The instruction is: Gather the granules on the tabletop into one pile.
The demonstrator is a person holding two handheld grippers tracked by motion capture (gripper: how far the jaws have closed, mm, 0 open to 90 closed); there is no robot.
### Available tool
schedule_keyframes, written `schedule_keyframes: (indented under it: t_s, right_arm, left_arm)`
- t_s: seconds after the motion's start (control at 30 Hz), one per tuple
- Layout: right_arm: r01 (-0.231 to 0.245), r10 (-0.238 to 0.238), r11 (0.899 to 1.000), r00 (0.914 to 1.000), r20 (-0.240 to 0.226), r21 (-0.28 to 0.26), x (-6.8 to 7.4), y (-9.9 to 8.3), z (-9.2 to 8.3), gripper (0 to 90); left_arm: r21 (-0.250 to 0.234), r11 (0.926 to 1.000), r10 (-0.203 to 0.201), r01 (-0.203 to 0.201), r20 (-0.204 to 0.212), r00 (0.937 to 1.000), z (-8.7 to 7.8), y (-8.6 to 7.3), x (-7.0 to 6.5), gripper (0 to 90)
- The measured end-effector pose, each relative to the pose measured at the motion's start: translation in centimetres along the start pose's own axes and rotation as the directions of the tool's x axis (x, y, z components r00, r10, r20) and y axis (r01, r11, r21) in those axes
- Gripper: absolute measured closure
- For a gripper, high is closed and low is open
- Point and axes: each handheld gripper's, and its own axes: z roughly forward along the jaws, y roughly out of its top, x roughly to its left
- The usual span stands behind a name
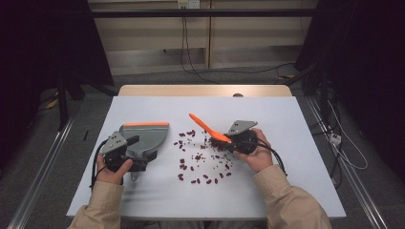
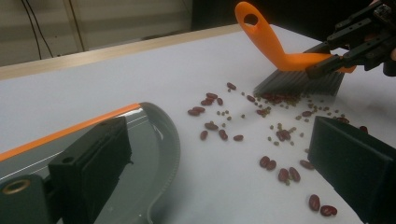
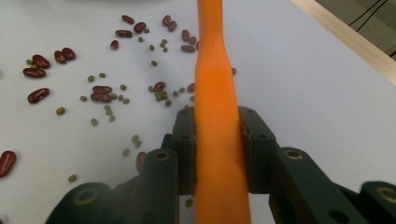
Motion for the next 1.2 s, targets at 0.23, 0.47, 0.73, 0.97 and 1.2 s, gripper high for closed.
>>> schedule_keyframes:
  t_s: [0.23, 0.47, 0.73, 0.97, 1.2]
  right_arm:
    - [0.009, -0.009, 1.000, 0.9998, -0.020, -0.007, 0.7, -0.2, -0.4, 71.2]
    - [0.023, -0.023, 1.000, 0.9992, -0.032, -0.004, 1.3, -0.1, -0.8, 71.3]
    - [-0.050, 0.049, 0.996, 0.9986, -0.020, -0.074, -0.3, 0.1, -1.3, 71.4]
    - [-0.057, 0.057, 0.995, 0.9984, -0.002, -0.080, -2.2, 1.4, 0.0, 71.4]
    - [-0.073, 0.075, 0.995, 0.9970, 0.020, -0.074, -4.5, 2.8, 3.5, 71.4]
  left_arm:
    - [0.000, 1.0000, 0.000, 0.000, 0.003, 1.0000, 0.0, 0.0, 0.0, 5.6]
    - [0.003, 1.0000, 0.005, -0.005, 0.002, 1.0000, 0.0, 0.0, 0.0, 5.6]
    - [0.005, 1.0000, 0.004, -0.004, 0.004, 1.0000, 0.0, 0.0, 0.0, 5.6]
    - [0.008, 1.0000, -0.004, 0.003, 0.003, 1.0000, 0.1, 0.0, 0.0, 5.6]
    - [0.012, 0.9999, -0.007, 0.007, 0.001, 1.0000, 0.1, -0.2, 0.3, 5.6]
